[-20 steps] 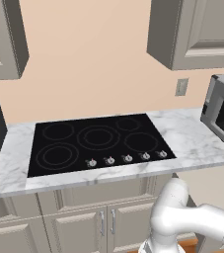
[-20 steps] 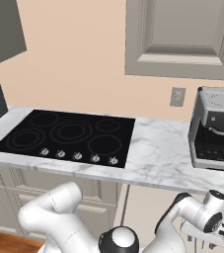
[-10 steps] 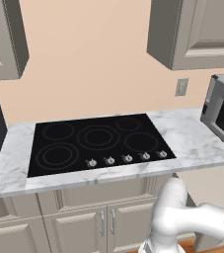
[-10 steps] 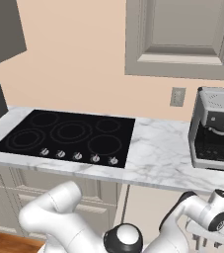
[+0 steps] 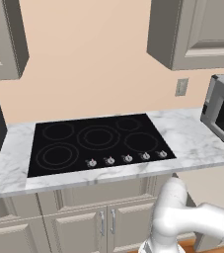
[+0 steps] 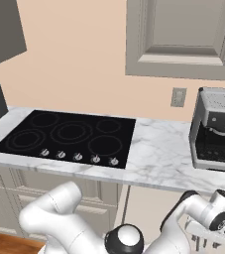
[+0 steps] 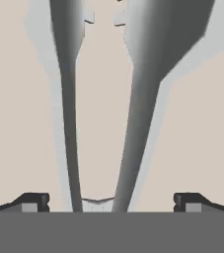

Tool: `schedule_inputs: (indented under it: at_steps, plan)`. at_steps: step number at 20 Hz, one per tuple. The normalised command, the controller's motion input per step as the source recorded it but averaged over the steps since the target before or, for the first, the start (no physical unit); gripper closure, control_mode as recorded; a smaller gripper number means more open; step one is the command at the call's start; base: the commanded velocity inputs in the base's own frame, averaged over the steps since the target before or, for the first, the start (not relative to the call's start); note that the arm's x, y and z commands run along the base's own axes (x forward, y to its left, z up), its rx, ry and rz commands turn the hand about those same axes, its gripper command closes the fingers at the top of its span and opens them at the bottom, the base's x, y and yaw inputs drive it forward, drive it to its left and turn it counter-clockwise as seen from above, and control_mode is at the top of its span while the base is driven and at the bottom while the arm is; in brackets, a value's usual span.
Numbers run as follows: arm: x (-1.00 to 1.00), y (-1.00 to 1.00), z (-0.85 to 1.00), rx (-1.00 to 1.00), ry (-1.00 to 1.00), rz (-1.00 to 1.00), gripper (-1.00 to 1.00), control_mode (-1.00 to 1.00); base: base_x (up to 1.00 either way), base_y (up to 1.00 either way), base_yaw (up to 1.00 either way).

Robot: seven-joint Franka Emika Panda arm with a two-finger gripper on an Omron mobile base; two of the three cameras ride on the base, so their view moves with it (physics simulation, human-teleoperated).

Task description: Take the tongs from the drawer on the right and place them on the dining counter next to the tray containing the hot dog.

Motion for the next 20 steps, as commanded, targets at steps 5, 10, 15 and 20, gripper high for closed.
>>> schedule_inputs:
  at_steps: [5,10,15,20]
  plan:
    - [0.0,0.74,-0.36,0.01,0.07,0.12,-1.0,-1.0,0.0,0.0,0.0]
    - [0.1,-0.07,-0.52,0.05,0.01,0.0,-1.0,-1.0,0.0,0.0,0.0]
    - [0.23,-0.47,-0.73,0.04,0.0,0.04,-1.0,-1.0,0.0,0.0,0.0]
    - [0.04,-0.17,-0.78,0.04,0.19,0.12,1.0,-1.0,0.0,0.0,0.0]
